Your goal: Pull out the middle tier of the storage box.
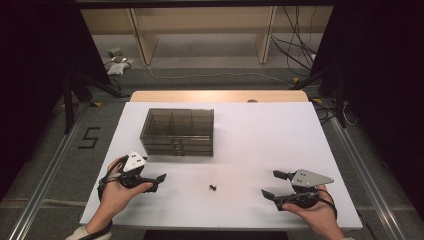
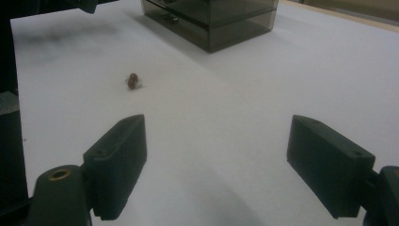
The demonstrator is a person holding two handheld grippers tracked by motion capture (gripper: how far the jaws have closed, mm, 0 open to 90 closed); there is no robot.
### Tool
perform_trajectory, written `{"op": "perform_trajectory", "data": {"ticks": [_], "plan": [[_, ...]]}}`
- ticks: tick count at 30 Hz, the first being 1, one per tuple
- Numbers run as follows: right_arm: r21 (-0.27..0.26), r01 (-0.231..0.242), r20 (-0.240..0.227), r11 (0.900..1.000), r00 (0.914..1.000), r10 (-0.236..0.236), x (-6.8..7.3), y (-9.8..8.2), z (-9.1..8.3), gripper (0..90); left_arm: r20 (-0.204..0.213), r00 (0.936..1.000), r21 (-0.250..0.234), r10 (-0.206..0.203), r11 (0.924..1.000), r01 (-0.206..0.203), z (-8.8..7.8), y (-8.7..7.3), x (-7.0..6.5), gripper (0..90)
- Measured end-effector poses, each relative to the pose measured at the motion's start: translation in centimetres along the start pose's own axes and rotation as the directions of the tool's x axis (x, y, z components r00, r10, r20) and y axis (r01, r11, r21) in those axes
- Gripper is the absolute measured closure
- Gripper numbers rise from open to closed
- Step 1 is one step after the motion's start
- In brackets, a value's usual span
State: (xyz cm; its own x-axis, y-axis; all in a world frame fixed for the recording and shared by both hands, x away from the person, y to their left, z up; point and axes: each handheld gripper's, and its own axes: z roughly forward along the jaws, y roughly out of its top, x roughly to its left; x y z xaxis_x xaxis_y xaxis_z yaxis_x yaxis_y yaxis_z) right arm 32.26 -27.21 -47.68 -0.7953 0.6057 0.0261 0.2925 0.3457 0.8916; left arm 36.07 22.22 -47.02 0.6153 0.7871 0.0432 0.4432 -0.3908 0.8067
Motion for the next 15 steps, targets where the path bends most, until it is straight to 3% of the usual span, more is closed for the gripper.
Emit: {"op": "perform_trajectory", "data": {"ticks": [6,10,11,12,13,14,15], "plan": [[0.006,-0.004,0.002,1.000,1.0000,0.004,-0.1,0.0,0.1,21.4,0.001,1.0000,0.003,0.003,1.0000,-0.003,0.2,0.1,-0.2,9.3],[0.010,-0.002,0.008,1.000,1.0000,0.002,-0.1,0.0,0.1,21.4,-0.035,0.9982,0.012,0.048,0.9988,-0.048,0.5,0.5,-0.4,16.0],[0.014,0.002,0.009,1.000,1.0000,-0.002,-0.1,0.0,0.1,21.5,-0.051,0.9961,0.016,0.072,0.9973,-0.072,0.7,0.7,-0.6,16.9],[0.024,0.007,0.016,1.000,0.9998,-0.008,0.0,0.0,0.2,21.7,-0.082,0.9881,0.029,0.130,0.9913,-0.128,1.0,1.0,-0.8,21.4],[0.031,0.008,0.018,0.999,0.9998,-0.009,0.0,0.0,0.2,21.7,-0.100,0.9819,0.037,0.161,0.9868,-0.158,1.2,1.1,-1.0,24.3],[0.031,0.008,0.018,0.999,0.9998,-0.009,0.0,0.0,0.2,21.7,-0.100,0.9819,0.037,0.161,0.9868,-0.158,1.2,1.1,-1.0,27.4],[0.035,0.010,0.017,0.999,0.9998,-0.011,0.1,0.0,0.3,21.7,-0.115,0.9738,0.042,0.196,0.9804,-0.193,1.5,1.3,-1.2,27.4]]}}
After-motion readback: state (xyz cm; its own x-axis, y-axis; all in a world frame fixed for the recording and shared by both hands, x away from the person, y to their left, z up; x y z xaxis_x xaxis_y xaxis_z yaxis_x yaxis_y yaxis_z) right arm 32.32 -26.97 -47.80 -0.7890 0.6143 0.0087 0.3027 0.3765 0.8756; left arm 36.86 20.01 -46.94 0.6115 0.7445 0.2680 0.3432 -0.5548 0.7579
